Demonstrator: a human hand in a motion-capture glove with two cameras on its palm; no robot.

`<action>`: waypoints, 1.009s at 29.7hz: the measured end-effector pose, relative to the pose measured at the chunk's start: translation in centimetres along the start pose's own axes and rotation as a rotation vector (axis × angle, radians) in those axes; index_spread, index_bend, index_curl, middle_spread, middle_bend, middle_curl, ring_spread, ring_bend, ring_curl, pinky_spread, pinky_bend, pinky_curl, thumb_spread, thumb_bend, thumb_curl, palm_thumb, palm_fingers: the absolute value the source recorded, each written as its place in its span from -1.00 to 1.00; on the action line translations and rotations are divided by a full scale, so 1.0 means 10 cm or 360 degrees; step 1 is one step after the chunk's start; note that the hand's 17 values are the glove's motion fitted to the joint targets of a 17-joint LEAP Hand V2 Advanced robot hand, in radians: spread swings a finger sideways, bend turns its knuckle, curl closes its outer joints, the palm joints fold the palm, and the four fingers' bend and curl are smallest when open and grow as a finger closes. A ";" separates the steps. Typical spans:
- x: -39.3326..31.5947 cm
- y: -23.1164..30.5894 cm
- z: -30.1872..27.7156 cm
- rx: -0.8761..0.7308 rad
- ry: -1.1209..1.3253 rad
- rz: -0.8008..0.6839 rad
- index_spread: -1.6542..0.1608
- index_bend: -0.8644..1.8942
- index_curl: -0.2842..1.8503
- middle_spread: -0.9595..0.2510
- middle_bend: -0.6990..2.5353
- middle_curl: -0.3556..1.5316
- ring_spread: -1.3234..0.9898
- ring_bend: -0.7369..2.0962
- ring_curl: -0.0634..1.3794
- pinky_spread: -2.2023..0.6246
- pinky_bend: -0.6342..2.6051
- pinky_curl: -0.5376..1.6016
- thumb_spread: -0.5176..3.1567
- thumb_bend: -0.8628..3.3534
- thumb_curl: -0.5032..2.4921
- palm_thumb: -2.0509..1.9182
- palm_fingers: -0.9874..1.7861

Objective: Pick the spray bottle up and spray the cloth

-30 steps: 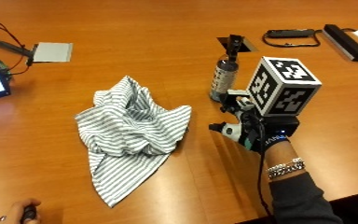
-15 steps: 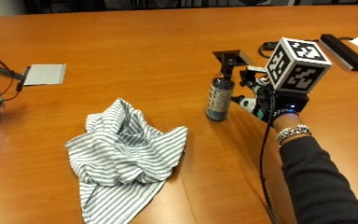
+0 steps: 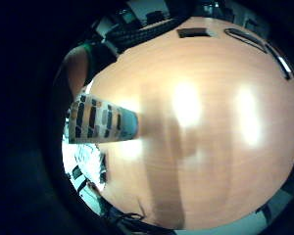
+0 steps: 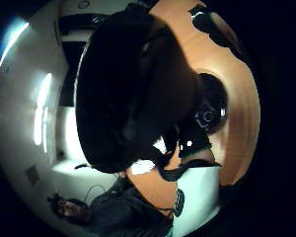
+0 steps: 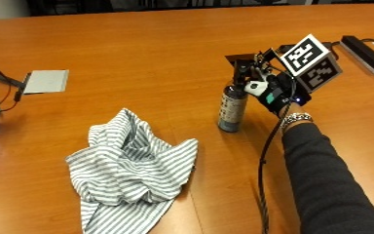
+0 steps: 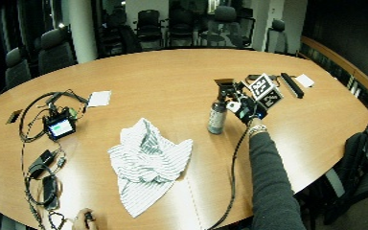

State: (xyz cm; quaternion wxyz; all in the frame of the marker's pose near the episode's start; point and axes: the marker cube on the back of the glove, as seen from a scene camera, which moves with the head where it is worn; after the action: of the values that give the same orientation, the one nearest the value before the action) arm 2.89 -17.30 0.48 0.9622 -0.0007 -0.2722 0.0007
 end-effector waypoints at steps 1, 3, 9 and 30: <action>-0.01 -0.01 0.05 -0.0023 -0.0071 -0.0022 0.43 -0.27 -0.50 0.37 -0.42 -0.26 0.05 -0.20 -0.48 0.70 -0.41 -0.19 -0.11 -0.58 -0.47 0.40 0.19; -0.02 -0.04 0.14 -0.0036 -0.0217 -0.0063 0.43 -0.27 -0.50 0.36 -0.42 -0.25 0.04 -0.21 -0.48 0.70 -0.41 -0.19 -0.11 -0.58 -0.46 0.41 0.17; -0.08 -0.07 0.31 0.0208 -0.0480 -0.0111 0.44 -0.24 -0.47 0.27 -0.31 -0.19 0.02 -0.25 -0.51 0.69 -0.51 -0.24 -0.14 -0.57 -0.44 0.46 0.36; 0.75 0.39 0.51 0.0723 -0.0039 0.0002 0.50 -0.24 -0.34 0.22 -0.36 -0.15 -0.02 -0.11 -0.34 0.41 -0.33 -0.14 -0.32 -0.60 -0.31 0.51 0.65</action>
State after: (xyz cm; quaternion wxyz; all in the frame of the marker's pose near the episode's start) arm 6.55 -13.37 8.73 0.9343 0.2160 -0.2768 0.0625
